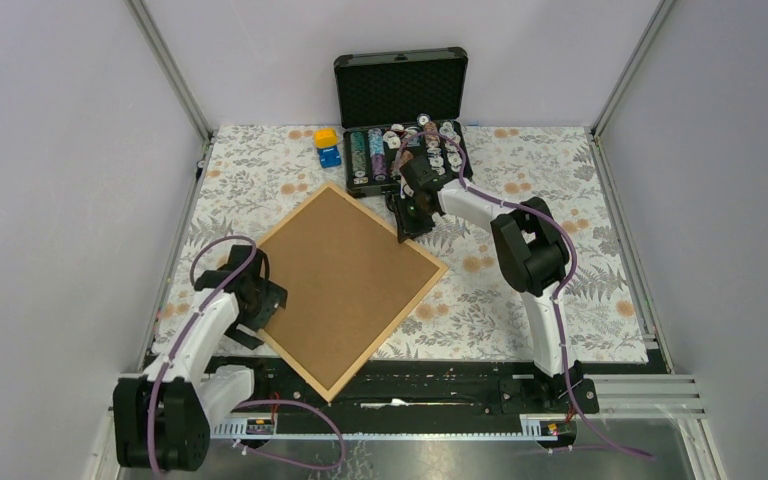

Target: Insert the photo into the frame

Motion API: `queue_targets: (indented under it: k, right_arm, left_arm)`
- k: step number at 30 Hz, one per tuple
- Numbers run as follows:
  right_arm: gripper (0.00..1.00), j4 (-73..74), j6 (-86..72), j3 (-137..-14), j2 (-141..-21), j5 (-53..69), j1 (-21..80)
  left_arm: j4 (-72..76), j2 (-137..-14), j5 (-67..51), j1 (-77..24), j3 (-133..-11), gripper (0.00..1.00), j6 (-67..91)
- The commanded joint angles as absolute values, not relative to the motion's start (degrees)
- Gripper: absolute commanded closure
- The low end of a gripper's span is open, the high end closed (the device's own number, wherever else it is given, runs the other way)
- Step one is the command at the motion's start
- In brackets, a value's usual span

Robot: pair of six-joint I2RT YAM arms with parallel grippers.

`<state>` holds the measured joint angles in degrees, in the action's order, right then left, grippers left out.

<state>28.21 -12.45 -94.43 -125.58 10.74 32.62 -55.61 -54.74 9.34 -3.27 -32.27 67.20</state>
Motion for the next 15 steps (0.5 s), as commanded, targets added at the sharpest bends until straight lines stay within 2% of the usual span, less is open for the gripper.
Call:
queue_targets:
  k: [1,10,15]
  right_arm:
    - [0.61,28.2,-11.9,-94.2,-128.0,11.1,33.0]
    - [0.72,27.4,-13.6,-96.1,-129.4,14.1,33.0]
    - [0.76,27.2,-15.7,-100.6,-131.6,16.6,33.8]
  left_arm:
    - [-50.4,-60.7,8.5,-2.6,-32.3,0.02,68.5]
    - [-38.4,-67.3,7.7,-0.2,-34.1,0.03,64.5]
    - [-34.2,-74.3,7.3,6.0,-39.6,0.03,58.6]
